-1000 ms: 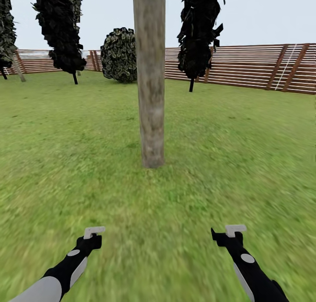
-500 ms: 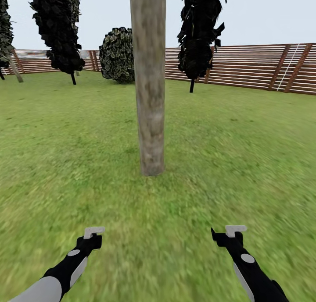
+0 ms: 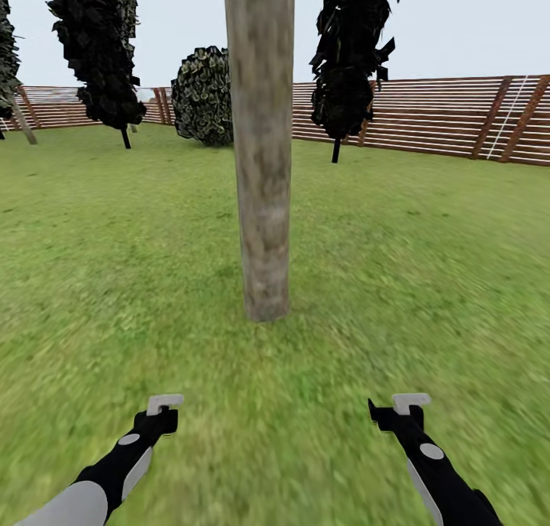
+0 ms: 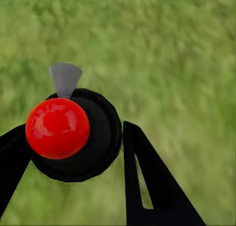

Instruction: In the garden, pick up the pesticide atomizer on the floor and spray pesticide onto both trees until each tree trunk is fully covered.

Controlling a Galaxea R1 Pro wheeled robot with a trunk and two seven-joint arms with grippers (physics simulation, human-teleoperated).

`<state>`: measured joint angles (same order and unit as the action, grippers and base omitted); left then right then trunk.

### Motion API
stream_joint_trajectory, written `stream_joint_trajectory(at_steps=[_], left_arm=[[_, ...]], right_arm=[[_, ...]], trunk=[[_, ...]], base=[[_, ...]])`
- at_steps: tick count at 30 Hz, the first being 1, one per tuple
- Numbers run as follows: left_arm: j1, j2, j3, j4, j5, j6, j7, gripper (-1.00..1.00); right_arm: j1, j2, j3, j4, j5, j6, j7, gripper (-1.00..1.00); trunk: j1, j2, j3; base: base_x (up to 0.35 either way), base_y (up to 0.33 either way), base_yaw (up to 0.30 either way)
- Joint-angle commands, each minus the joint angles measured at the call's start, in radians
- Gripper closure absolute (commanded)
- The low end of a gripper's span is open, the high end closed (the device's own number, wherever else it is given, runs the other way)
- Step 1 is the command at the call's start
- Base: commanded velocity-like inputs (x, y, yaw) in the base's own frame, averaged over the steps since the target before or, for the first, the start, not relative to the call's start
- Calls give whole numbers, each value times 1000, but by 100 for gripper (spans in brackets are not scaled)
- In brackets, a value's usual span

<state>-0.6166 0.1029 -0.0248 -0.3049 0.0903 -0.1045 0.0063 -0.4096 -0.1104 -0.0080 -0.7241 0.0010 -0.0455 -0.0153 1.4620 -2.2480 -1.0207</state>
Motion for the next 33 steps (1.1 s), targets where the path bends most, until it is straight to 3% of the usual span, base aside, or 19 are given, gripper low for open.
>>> stream_joint_trajectory(at_steps=[1,13,15,17,20,22,24,26,28,29,30,33], left_arm=[[0,0,-2,0,-1,0,0,100],[-2,2,-7,-1,-14,2,-3,100],[-3,3,-7,-3,-41,3,-3,100],[-3,9,-6,-3,-96,4,-2,100],[-2,21,-8,-2,-167,2,-16,100],[-2,26,-8,0,-241,2,-83,100],[-2,44,-6,-1,-333,2,-222,100],[-2,66,-5,-2,-401,1,-369,100],[-3,87,-5,-4,-441,-1,-498,100],[-3,92,-5,-4,-449,-2,-525,100],[-6,104,-5,-4,-470,-3,-597,100],[-10,114,-6,-6,-539,-4,-715,100]], right_arm=[[0,0,0,1,1,0,0,-100],[0,-2,6,3,5,1,7,-100],[0,-2,7,3,5,1,8,-100],[0,0,29,1,5,1,9,-100],[-1,2,138,-2,5,1,11,-100],[-1,5,234,-5,5,1,20,-100],[-1,6,336,-11,5,1,57,-100],[-2,6,397,-17,6,1,110,-100],[-5,7,424,-22,7,1,177,-100],[-6,7,428,-23,7,1,197,-100],[-12,8,436,-24,9,2,268,-100],[-48,14,442,-25,35,4,441,-100]], trunk=[[0,0,0],[0,0,0],[0,0,0],[0,0,0],[0,0,0],[0,0,0],[0,0,0],[0,0,0],[0,0,0],[0,0,0],[0,0,0],[0,0,0]], base=[[338,4,0],[335,1,0],[169,0,0],[44,0,0],[12,0,0],[4,0,0],[2,0,0],[0,0,0],[0,0,0],[0,0,0],[0,0,0],[0,0,0]])
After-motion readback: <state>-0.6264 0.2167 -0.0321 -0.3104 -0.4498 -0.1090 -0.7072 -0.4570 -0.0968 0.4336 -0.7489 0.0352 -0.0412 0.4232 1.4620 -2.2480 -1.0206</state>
